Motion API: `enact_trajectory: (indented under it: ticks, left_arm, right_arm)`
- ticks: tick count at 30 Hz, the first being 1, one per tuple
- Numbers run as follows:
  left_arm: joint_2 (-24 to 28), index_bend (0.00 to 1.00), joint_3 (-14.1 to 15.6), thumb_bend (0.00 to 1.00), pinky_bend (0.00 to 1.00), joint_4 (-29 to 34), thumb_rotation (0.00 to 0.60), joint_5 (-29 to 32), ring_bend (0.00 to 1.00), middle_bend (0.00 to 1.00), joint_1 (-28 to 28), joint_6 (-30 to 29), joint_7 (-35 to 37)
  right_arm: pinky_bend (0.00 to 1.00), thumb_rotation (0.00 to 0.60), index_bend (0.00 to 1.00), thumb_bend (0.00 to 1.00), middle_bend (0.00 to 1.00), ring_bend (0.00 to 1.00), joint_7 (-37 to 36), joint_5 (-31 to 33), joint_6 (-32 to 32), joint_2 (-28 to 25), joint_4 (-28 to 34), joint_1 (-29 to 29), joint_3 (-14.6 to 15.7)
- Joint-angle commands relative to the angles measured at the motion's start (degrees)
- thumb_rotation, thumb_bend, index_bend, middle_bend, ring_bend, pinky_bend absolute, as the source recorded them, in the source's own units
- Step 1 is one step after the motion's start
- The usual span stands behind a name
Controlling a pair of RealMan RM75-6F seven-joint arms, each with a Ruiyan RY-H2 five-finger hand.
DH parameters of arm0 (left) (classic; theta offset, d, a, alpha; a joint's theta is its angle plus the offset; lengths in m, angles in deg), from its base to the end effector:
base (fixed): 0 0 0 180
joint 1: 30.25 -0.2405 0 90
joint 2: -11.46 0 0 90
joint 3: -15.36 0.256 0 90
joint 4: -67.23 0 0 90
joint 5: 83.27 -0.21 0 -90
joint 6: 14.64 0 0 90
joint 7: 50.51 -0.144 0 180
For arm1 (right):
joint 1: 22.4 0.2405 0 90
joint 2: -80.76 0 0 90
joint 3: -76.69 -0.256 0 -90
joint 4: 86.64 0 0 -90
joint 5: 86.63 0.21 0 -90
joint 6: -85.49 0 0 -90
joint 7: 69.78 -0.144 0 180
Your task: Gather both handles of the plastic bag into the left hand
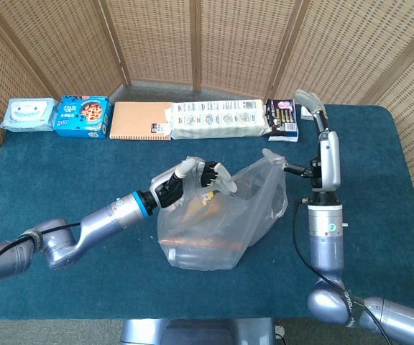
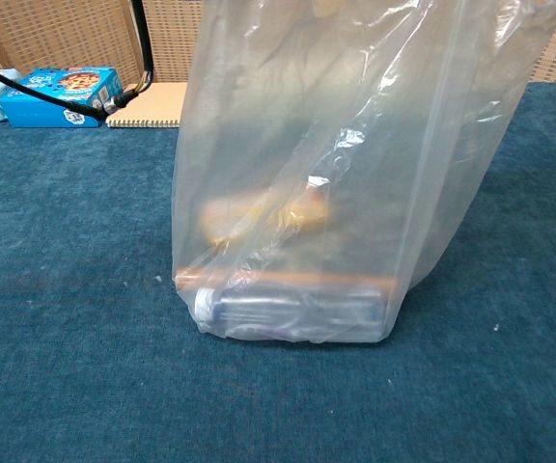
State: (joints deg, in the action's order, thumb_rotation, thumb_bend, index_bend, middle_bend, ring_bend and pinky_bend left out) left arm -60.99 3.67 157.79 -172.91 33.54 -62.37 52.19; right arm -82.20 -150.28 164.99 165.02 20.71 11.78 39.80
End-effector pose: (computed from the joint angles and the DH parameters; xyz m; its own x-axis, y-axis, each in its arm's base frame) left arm 0.0054 0.3660 0.0511 -0.5403 0.8351 0.1029 0.4587 0.1899 0.8681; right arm -0.0726 -0.3492 0.1465 -0.6437 0.1072 0.7577 -0.7318 -0.3760 -0.5685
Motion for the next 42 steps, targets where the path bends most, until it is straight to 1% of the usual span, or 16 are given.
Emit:
enact_trajectory:
  ticks: [1,7,13,16,20,23,30,34,38,42]
  left_arm:
    - [-0.4,0.38,-0.3,0.1,0.25,-0.2,0.0,0.6,0.32,0.4,0.4,0.4,-0.5]
    - [-1.6,0.38,-1.0,0.1,0.23,-0.4,0.0,2.0,0.3,0.38,1.2,1.3,-1.7]
    - [-2.8,0.38,-1.4,0.1,0.21,-0.6,0.0,2.7,0.26,0.35,2.1,2.4,-2.8]
    - [-3.4,0.38,-1.7,0.1,0.19,-0.7,0.0,3.1,0.23,0.33,2.3,2.6,-3.5]
    - [-4.0,0.38,-2.3,0.1,0.17,-0.9,0.0,3.8,0.23,0.32,2.5,2.8,-4.5]
    - [-4.2,0.37,-2.5,0.1,0.14,-0.9,0.0,4.2,0.2,0.3,2.5,2.7,-5.4]
    - [-4.5,0.32,-3.0,0.1,0.11,-0.8,0.0,5.3,0.14,0.24,2.2,3.2,-6.9]
    - [-4.8,0.3,-3.4,0.1,0.11,-0.6,0.0,5.6,0.13,0.23,2.3,3.6,-7.7]
    - [-5.1,0.27,-3.7,0.1,0.11,-0.6,0.0,5.6,0.12,0.21,2.5,4.0,-8.0]
    - [-5.6,0.26,-4.0,0.1,0.11,-0.7,0.0,5.6,0.11,0.21,2.8,4.5,-8.4]
  right_arm:
    - [0.07,0.6,0.18,0.05,0.15,0.04,0.4,0.0,-0.1,0.2,0.0,0.5,0.2]
    - [0.07,0.6,0.18,0.05,0.14,0.04,1.0,-0.3,-0.1,0.6,0.4,1.5,0.7]
    - [0.07,0.6,0.18,0.05,0.14,0.04,1.4,0.1,-0.5,1.1,-0.1,2.9,0.3]
    - [0.07,0.6,0.18,0.05,0.14,0.04,1.8,0.3,-0.5,1.3,-0.2,3.4,0.2]
    - [0.07,0.6,0.18,0.05,0.14,0.04,1.9,0.7,-0.5,1.5,-0.7,4.0,0.1]
    - [0.07,0.6,0.18,0.05,0.14,0.04,1.8,0.6,-0.2,1.4,-0.5,3.8,0.2]
    - [0.07,0.6,0.18,0.05,0.14,0.03,1.6,0.5,0.1,1.2,0.0,3.9,0.5]
    - [0.07,0.6,0.17,0.05,0.14,0.03,1.7,0.8,0.0,1.6,-0.4,4.4,0.4]
    - [0.07,0.6,0.17,0.05,0.13,0.03,1.9,0.8,0.2,1.7,-0.4,4.6,0.5]
    - [0.07,0.6,0.17,0.05,0.13,0.03,2.1,1.1,0.3,1.9,-0.5,4.9,0.6]
